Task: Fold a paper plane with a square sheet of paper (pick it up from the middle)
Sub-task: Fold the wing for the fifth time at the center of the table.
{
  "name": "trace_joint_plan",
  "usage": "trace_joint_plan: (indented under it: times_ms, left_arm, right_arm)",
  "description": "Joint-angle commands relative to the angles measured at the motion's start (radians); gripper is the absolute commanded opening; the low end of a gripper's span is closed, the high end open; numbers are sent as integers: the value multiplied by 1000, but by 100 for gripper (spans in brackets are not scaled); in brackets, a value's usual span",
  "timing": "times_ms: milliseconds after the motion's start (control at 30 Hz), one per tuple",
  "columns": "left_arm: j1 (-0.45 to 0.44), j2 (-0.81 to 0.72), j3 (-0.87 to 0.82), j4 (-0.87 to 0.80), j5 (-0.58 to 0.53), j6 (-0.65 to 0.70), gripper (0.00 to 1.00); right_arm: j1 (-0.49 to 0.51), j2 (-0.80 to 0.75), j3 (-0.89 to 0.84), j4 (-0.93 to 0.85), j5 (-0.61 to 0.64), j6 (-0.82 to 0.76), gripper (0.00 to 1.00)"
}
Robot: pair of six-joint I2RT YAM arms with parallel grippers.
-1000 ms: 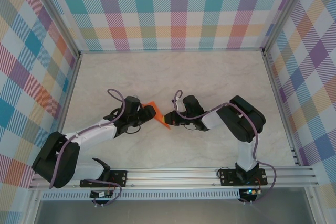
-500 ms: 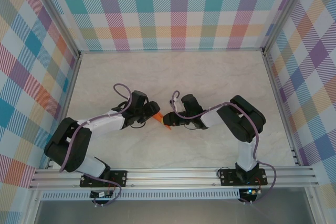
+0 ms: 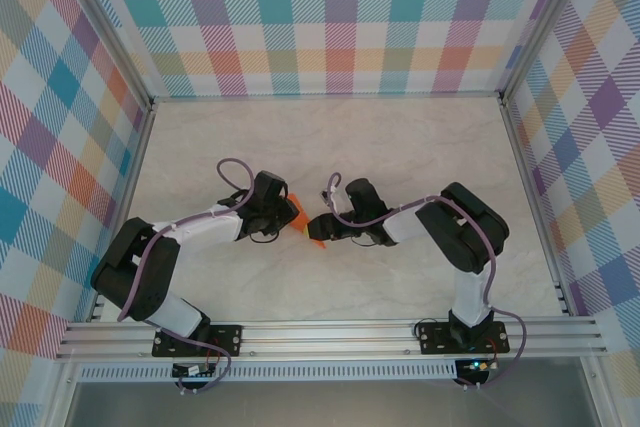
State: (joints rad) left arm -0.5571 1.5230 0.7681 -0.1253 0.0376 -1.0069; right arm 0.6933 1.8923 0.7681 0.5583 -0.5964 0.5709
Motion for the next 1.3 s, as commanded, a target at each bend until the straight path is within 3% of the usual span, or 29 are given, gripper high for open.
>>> trace_joint_plan:
  times_ms: [0, 233, 400, 500, 600, 733, 867, 1267]
  left_arm:
    - [-13, -18, 21, -53, -25, -16, 25]
    - [-16, -35, -3, -12, -16, -26, 8]
    - [-17, -52, -25, 57, 7, 18, 4]
    - [-15, -60, -73, 146, 38, 63, 5]
    - [-13, -58, -114, 202, 58, 103, 6]
    - [-8, -64, -164, 263, 60, 144, 9]
    - [5, -66, -191, 310, 82, 163, 10]
    - [16, -41, -189, 309, 79, 173, 12]
  right_arm:
    - [-7, -84, -8, -35, 26, -48, 49]
    - [-6, -239, -72, -126, 246, -92, 54]
    - [-7, -331, -77, -269, 357, -125, 55]
    - [-8, -343, -51, -349, 315, -105, 54]
    - [-7, -328, -30, -372, 210, -70, 47]
    - [-7, -267, 19, -396, 70, -41, 27]
    - [-4, -199, 67, -410, -9, -31, 15]
    - [36, -37, 203, -527, -68, -87, 9]
